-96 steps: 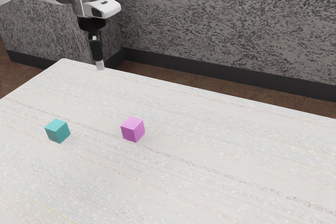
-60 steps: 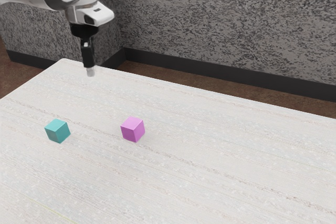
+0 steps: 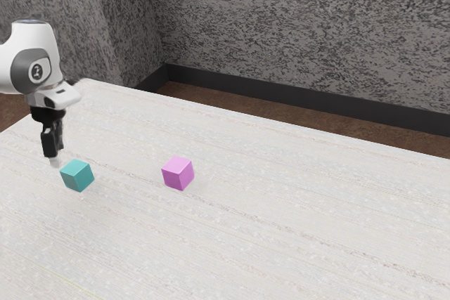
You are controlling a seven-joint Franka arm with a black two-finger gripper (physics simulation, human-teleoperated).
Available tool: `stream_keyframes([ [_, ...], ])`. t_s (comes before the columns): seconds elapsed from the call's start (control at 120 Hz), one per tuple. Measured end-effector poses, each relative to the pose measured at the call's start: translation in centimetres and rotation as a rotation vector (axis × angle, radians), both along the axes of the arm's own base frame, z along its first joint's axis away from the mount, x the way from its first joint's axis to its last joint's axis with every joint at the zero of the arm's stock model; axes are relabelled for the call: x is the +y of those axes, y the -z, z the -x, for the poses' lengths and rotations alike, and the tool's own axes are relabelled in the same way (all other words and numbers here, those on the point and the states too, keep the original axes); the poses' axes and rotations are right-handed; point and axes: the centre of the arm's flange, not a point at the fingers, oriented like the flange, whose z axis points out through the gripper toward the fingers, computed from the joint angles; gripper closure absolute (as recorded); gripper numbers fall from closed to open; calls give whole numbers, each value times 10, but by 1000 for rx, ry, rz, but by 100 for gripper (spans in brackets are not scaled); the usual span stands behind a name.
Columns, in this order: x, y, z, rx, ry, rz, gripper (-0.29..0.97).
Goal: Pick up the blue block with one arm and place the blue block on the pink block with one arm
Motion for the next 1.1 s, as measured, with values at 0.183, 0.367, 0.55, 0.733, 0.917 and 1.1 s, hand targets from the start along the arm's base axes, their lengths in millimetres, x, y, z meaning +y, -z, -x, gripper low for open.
stream_keyframes([
  [0.183,84,48,33,-50,51,17,0],
  [0.367,62,76,-18,-98,319,20,0],
  [0.55,63,102,-36,-122,463,39,0],
  [0.733,76,134,-61,-132,558,55,0],
  [0.917,89,140,-71,-151,620,51,0],
  [1.1,91,158,-70,-134,672,73,0],
])
